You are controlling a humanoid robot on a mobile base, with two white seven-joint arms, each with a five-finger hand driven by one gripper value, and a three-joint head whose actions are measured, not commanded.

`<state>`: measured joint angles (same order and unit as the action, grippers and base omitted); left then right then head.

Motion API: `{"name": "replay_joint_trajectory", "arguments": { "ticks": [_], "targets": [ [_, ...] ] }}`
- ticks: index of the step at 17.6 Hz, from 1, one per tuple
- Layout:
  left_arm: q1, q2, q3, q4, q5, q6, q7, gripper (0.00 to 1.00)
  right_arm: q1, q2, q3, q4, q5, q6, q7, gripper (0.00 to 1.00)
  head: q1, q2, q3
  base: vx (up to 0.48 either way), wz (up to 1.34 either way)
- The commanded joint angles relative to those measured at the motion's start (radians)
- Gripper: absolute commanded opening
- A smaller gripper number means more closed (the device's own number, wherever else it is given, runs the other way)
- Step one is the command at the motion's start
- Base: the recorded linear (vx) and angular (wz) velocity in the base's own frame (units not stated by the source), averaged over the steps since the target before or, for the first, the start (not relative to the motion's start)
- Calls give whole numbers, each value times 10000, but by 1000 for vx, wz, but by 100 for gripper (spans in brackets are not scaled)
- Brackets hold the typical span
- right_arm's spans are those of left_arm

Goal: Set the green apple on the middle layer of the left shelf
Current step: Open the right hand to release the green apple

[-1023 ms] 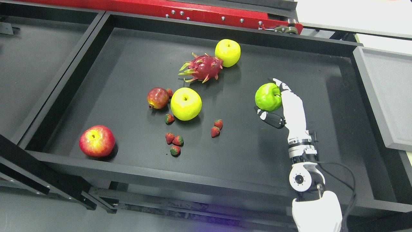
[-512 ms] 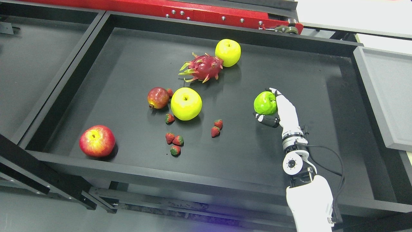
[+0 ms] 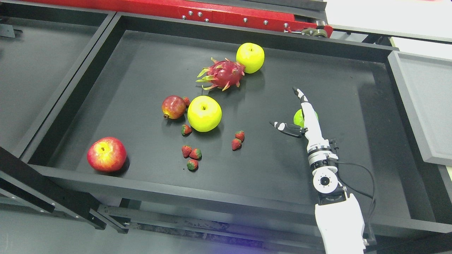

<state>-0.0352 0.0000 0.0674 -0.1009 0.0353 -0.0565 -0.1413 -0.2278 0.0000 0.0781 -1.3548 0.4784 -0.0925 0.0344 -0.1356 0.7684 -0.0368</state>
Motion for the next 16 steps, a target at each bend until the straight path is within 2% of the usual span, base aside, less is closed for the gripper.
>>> {"name": "replay_joint_trajectory", "arguments": {
  "ticks": [1, 7, 16],
  "targets": [
    [0, 175, -14, -3, 0, -3, 2, 100, 849, -175, -428, -1772, -1438, -456, -37, 100, 0, 0, 0, 0, 0],
    [0, 175, -15, -3, 0, -3, 2, 100, 1954, -175, -475, -3554, -2083, -74, -68, 100, 0, 0, 0, 0, 0],
    [0, 175, 16, -3, 0, -3, 2, 100, 2493, -175, -582, -3311, -2467, 35, -98, 100, 0, 0, 0, 0, 0]
  ]
}}
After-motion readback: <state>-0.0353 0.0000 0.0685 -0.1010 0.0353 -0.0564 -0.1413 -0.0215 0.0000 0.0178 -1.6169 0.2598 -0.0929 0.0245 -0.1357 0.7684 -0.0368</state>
